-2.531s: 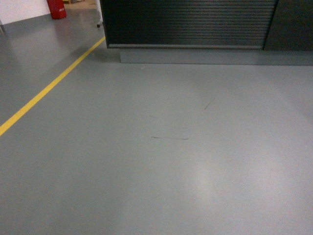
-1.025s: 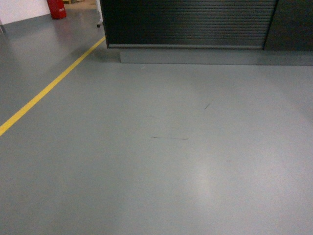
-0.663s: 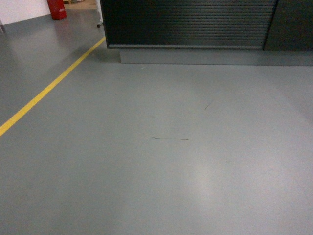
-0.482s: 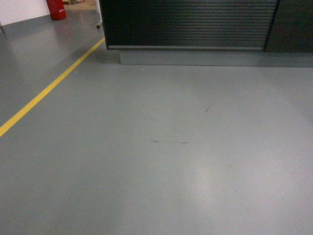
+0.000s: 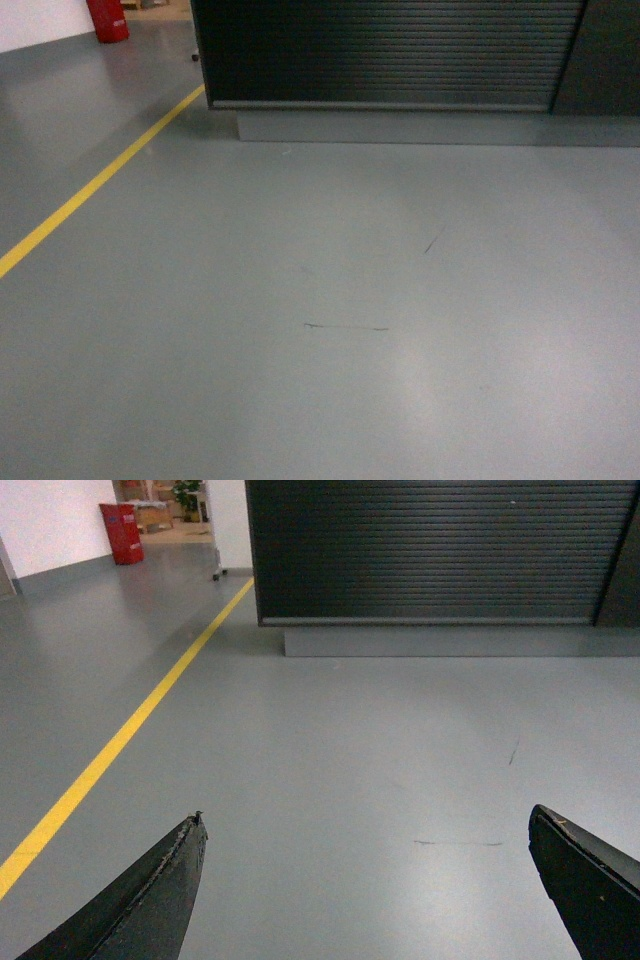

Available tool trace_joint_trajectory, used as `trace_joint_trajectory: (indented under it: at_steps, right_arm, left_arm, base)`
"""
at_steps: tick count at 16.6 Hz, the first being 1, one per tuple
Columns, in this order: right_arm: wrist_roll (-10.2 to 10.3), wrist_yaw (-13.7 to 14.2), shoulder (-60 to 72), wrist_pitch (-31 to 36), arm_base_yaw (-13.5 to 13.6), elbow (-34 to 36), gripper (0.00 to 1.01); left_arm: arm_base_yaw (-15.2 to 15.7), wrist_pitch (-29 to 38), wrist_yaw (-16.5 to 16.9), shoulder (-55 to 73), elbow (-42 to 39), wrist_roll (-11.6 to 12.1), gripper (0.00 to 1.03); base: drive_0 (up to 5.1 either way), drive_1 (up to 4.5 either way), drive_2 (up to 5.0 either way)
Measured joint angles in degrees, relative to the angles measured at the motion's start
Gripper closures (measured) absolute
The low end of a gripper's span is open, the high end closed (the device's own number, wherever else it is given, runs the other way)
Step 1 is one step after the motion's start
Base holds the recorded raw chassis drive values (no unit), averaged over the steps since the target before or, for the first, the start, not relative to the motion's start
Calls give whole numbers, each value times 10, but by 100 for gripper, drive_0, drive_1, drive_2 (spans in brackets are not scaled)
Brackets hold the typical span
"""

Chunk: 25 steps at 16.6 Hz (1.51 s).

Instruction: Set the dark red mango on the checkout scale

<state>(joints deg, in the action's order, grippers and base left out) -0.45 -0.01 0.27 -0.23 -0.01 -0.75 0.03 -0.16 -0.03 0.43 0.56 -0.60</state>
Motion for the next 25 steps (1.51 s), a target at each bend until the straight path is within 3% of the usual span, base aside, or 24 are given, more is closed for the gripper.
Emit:
trace_joint_trajectory:
  at_steps: [25]
  right_arm:
    - [0,0,0,1,0,0,3]
  left_arm:
    - [0,0,0,0,0,0,5]
  base:
    - [-1,432,-434]
